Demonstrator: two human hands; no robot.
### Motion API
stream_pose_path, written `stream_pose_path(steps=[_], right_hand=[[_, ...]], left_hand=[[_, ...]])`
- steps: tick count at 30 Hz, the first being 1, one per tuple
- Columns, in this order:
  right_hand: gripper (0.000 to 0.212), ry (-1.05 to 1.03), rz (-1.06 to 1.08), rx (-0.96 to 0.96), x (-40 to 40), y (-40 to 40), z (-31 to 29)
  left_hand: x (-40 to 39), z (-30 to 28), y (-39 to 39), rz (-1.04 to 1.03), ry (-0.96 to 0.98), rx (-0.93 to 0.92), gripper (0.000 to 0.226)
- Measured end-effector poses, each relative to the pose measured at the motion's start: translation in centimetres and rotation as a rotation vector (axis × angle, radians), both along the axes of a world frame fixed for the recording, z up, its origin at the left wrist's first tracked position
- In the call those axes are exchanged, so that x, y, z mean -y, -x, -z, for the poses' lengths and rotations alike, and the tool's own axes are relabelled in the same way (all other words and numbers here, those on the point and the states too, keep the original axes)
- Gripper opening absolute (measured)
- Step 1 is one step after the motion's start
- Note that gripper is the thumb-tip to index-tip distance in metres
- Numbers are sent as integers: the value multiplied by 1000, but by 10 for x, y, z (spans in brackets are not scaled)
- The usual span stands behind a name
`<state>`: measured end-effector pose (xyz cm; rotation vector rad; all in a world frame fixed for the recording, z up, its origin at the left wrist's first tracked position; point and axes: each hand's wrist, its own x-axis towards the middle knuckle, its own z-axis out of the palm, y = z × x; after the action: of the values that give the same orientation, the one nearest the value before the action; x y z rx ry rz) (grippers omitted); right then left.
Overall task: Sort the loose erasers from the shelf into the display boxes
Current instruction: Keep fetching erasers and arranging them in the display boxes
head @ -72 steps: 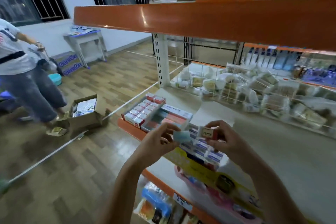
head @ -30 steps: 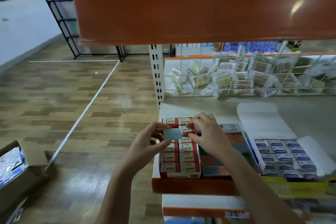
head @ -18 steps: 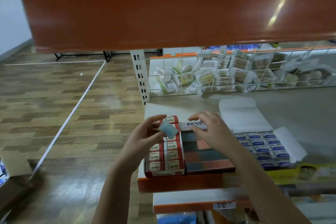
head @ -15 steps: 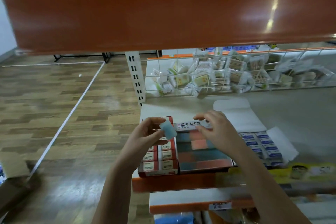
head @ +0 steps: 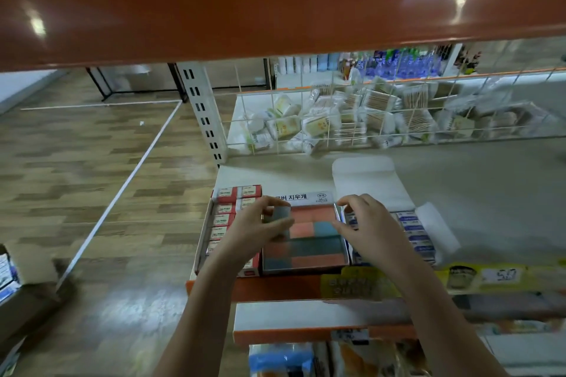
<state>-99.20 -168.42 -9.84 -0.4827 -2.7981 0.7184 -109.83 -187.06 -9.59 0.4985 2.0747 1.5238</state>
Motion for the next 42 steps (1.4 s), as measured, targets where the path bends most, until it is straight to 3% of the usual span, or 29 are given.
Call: stream_pose_path(steps=[5,10,19,37,42], right_hand=[[38,27,-16,12,-2,0,0],[49,89,41,30,-4,0,1],[33,137,31,75,-2,-1,0],[26,153,136,40,9,-3,9],[24,127,164,22,17,-3,10]], left_hand=[[-3,0,-8,52,352,-555,40],[-6,1,-14,80,667,-862,35],[-8,3,-9,97,859,-895,37],[0,11,-11,178,786,-1019,31],[-5,6,-13,280,864,-1044,29]])
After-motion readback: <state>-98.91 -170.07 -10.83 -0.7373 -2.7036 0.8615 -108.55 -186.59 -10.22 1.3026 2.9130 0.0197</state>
